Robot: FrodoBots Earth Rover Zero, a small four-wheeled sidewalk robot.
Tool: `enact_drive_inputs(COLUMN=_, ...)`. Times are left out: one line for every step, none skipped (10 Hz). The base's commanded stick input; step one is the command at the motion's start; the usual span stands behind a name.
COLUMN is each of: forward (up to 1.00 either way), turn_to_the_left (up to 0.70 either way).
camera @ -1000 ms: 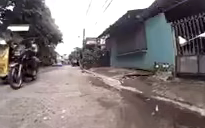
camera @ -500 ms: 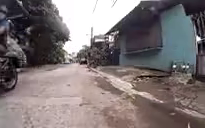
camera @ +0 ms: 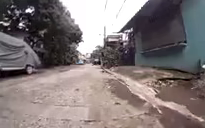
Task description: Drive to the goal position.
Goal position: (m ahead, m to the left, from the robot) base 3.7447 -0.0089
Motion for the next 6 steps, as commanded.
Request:
enact_drive_inputs(forward=1.00, turn_to_the_left=0.00)
enact_drive_inputs(forward=1.00, turn_to_the_left=0.00)
enact_drive_inputs(forward=1.00, turn_to_the_left=0.00)
enact_drive_inputs(forward=1.00, turn_to_the_left=0.00)
enact_drive_inputs(forward=1.00, turn_to_the_left=0.00)
enact_drive_inputs(forward=1.00, turn_to_the_left=0.00)
